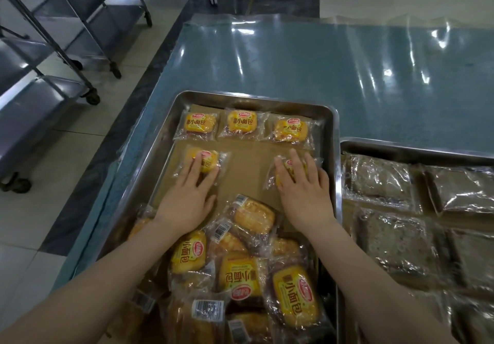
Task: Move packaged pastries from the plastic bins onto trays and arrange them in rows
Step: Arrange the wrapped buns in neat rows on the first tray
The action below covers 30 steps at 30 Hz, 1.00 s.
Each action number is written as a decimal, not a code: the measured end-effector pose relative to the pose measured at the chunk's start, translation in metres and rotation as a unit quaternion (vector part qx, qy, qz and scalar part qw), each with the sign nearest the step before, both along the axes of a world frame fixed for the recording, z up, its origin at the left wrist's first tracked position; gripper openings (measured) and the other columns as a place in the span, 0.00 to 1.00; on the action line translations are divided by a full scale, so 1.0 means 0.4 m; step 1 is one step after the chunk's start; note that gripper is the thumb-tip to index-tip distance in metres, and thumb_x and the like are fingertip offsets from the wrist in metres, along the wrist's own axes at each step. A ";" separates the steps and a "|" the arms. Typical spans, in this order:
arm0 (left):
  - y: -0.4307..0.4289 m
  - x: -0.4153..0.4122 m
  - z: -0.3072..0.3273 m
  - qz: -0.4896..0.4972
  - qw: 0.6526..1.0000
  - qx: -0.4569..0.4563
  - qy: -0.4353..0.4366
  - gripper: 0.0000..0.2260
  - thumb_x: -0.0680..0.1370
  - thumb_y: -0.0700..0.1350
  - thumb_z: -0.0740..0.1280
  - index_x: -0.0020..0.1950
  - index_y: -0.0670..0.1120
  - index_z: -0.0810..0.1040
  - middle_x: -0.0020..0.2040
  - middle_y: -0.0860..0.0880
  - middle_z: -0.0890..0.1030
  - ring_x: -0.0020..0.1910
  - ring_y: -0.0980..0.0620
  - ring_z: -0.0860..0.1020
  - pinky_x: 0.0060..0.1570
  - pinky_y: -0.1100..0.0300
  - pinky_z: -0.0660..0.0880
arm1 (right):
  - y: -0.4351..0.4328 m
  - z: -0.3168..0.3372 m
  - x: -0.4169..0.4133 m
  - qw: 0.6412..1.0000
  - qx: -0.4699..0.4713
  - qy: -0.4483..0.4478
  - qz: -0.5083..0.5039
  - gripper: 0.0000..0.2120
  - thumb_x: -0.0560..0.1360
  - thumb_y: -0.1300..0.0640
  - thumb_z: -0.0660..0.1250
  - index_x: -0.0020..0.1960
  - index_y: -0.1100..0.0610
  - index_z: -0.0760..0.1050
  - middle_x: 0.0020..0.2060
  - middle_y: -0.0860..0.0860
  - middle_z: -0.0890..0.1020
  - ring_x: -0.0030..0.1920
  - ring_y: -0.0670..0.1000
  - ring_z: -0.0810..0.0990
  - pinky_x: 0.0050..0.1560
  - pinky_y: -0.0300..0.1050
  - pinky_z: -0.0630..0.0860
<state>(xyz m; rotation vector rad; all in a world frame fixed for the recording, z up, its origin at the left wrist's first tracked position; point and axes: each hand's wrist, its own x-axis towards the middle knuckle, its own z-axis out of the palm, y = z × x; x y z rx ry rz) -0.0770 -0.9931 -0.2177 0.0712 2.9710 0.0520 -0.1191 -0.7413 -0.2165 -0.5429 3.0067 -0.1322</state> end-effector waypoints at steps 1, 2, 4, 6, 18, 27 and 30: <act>-0.008 -0.012 -0.002 0.016 1.000 -0.012 -0.011 0.29 0.79 0.59 0.51 0.75 0.57 0.39 0.75 0.46 0.31 0.74 0.45 0.34 0.69 0.47 0.57 | -0.001 -0.004 -0.002 1.000 -0.001 -0.002 0.002 0.31 0.81 0.53 0.54 0.78 0.49 0.40 0.78 0.54 0.43 0.76 0.60 0.39 0.73 0.62 0.44; -0.016 -0.023 0.000 0.025 1.000 -0.015 -0.011 0.30 0.79 0.60 0.51 0.75 0.56 0.37 0.74 0.47 0.31 0.73 0.46 0.32 0.70 0.47 0.52 | -0.002 -0.007 -0.002 1.000 -0.002 -0.003 0.007 0.32 0.80 0.57 0.52 0.77 0.51 0.38 0.77 0.54 0.40 0.75 0.60 0.35 0.72 0.61 0.40; -0.029 -0.037 0.006 0.031 0.999 -0.002 0.019 0.33 0.78 0.60 0.51 0.74 0.54 0.32 0.75 0.46 0.32 0.73 0.47 0.32 0.70 0.49 0.43 | -0.004 -0.010 -0.003 1.000 -0.008 0.000 0.017 0.33 0.77 0.61 0.47 0.77 0.53 0.34 0.77 0.54 0.38 0.73 0.59 0.30 0.71 0.59 0.34; -0.036 -0.047 0.010 0.030 0.998 0.004 0.053 0.35 0.78 0.61 0.51 0.72 0.53 0.28 0.75 0.46 0.31 0.73 0.47 0.32 0.71 0.49 0.41 | -0.005 -0.012 -0.004 1.000 -0.014 -0.001 0.018 0.33 0.77 0.62 0.46 0.76 0.55 0.33 0.77 0.54 0.37 0.71 0.58 0.28 0.71 0.57 0.33; -0.018 -0.052 -0.023 0.008 0.997 -0.022 -0.076 0.32 0.68 0.73 0.36 0.69 0.67 0.30 0.70 0.44 0.22 0.66 0.39 0.22 0.62 0.44 0.29 | -0.007 -0.028 -0.022 0.999 -0.032 -0.018 0.011 0.34 0.78 0.60 0.54 0.77 0.48 0.38 0.77 0.51 0.40 0.75 0.61 0.35 0.72 0.58 0.39; -0.067 -0.109 0.003 -0.018 0.996 -0.011 -0.083 0.34 0.68 0.73 0.43 0.72 0.68 0.38 0.69 0.49 0.23 0.68 0.45 0.23 0.66 0.44 0.35 | -0.007 -0.017 -0.023 0.999 -0.039 -0.008 -0.019 0.37 0.77 0.62 0.56 0.77 0.47 0.38 0.76 0.55 0.36 0.73 0.60 0.29 0.70 0.57 0.34; -0.074 -0.109 0.002 -0.021 0.997 -0.012 -0.075 0.33 0.69 0.72 0.44 0.72 0.67 0.37 0.70 0.49 0.23 0.68 0.46 0.23 0.67 0.45 0.34 | -0.005 -0.014 -0.022 0.999 -0.036 -0.007 -0.019 0.36 0.78 0.61 0.56 0.77 0.46 0.37 0.76 0.54 0.35 0.71 0.58 0.26 0.70 0.57 0.33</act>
